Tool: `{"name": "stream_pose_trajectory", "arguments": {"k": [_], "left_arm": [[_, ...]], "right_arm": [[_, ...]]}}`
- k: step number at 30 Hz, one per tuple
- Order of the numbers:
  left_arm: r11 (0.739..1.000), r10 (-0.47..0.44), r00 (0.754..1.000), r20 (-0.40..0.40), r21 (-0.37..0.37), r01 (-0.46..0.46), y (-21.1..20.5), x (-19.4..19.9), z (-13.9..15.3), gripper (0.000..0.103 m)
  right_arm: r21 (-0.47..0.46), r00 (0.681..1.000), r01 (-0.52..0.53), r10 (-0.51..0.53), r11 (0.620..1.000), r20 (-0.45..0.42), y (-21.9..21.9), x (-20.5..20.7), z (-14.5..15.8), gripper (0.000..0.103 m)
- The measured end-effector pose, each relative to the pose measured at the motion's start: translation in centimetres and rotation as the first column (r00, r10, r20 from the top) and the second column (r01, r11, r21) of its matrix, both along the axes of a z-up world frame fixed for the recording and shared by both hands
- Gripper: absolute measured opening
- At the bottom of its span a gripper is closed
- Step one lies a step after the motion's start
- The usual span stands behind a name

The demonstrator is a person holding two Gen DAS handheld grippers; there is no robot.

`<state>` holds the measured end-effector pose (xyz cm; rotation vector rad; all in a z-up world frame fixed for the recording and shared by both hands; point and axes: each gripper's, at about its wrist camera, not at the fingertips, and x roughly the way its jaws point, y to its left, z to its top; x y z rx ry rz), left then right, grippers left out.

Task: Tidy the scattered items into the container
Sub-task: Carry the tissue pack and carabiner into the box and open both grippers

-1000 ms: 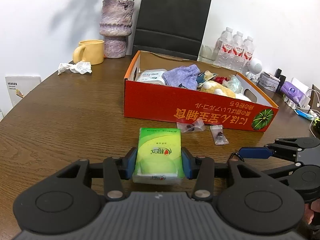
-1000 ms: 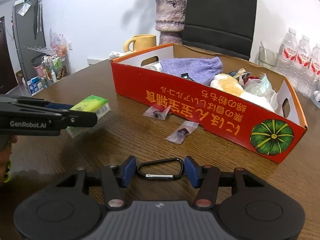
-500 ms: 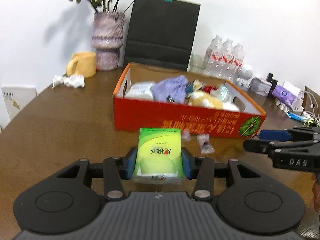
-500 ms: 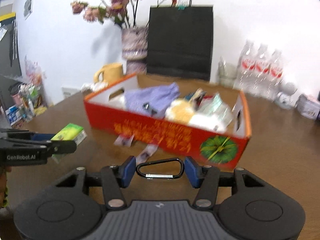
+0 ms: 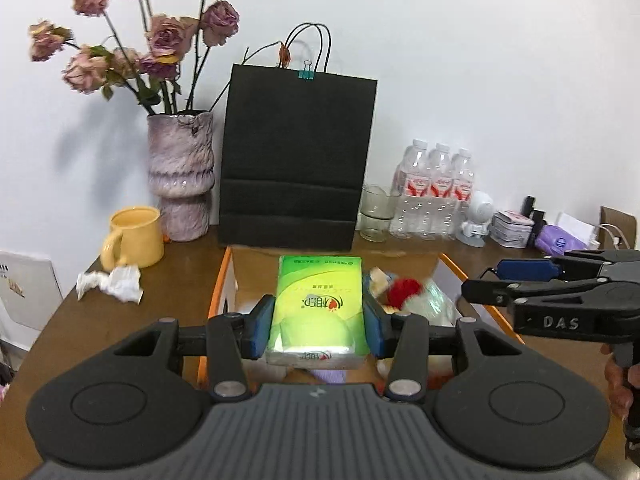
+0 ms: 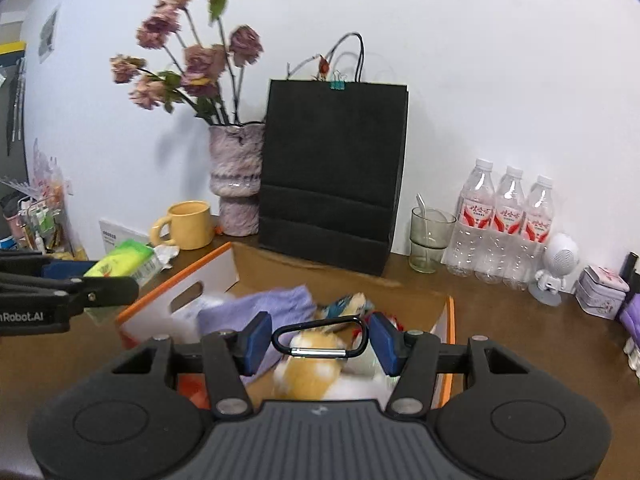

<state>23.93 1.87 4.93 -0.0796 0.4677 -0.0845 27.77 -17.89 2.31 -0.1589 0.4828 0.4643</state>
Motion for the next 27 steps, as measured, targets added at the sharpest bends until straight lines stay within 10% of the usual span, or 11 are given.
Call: {"name": "stream_pose_trajectory", "arguments": {"k": [20,27], "left_arm": [[0.987,0.133,0.936,-0.326,0.132,-0.094,-0.1,18.2,-6.0,0.047],[0.987,0.129,0.942,-0.308,0.134,-0.091,-0.2,17.7,-6.1,0.077]], "right_arm": [[-0.145,0.961,0.058,-0.095,0.988,-0.261,5.6,14.5,-7.0,0.053],[-0.139,0.959,0.067,-0.102,0.988,-0.263,5.2,14.1,-7.1,0.081]]}}
